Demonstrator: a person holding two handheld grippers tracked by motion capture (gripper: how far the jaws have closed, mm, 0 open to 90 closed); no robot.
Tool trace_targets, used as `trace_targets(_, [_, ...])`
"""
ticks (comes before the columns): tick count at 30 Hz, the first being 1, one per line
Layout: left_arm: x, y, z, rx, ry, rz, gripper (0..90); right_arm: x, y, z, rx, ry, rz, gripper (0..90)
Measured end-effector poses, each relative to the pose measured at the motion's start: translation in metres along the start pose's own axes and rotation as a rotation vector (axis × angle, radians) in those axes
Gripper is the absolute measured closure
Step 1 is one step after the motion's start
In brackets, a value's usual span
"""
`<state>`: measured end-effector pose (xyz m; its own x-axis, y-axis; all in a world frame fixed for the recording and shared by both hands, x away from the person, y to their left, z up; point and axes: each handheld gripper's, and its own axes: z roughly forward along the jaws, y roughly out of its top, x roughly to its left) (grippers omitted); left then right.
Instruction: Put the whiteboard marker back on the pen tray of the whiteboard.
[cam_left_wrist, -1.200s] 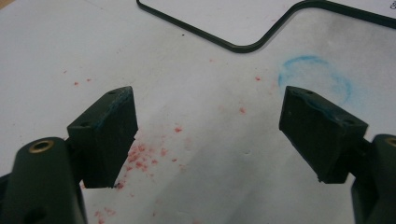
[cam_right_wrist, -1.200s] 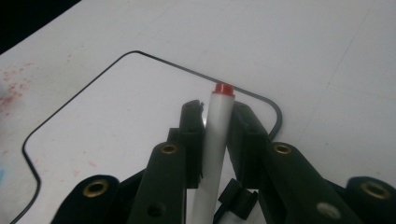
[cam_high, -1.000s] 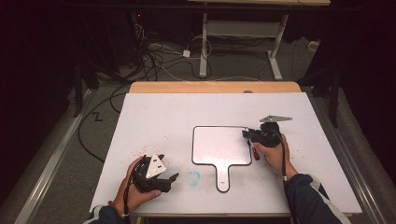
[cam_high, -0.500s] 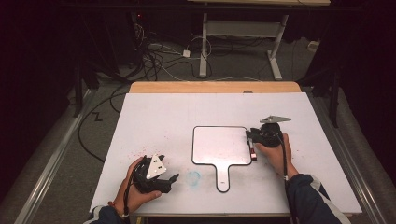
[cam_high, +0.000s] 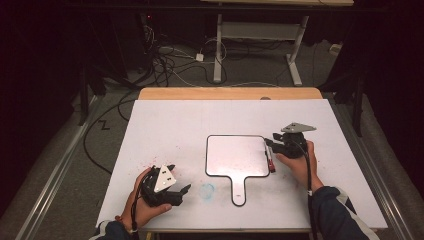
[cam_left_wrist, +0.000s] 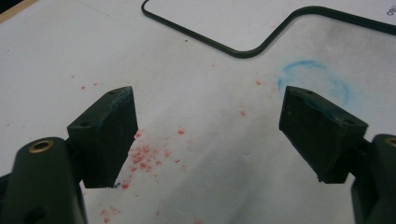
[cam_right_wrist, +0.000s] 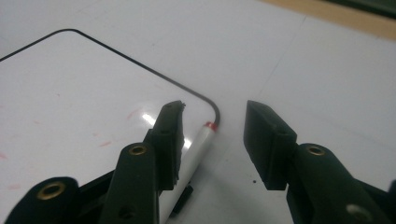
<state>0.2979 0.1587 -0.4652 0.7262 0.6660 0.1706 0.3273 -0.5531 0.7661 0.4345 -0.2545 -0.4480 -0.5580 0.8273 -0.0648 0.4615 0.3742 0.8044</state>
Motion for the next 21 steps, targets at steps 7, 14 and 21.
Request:
trace_targets(7, [0.001,0.000,0.001,0.002,-0.002,0.000,18.6,0.007,0.006,-0.031,-0.115,0.008,-0.079,49.4])
trace_targets(14, [0.002,0.001,0.000,-0.003,0.003,-0.001,18.6,0.013,-0.002,-0.065,-0.192,-0.002,-0.153,40.7])
trace_targets(21, [0.004,0.001,0.000,-0.002,0.024,0.016,18.6,0.014,-0.023,-0.091,-0.253,-0.023,-0.182,35.1])
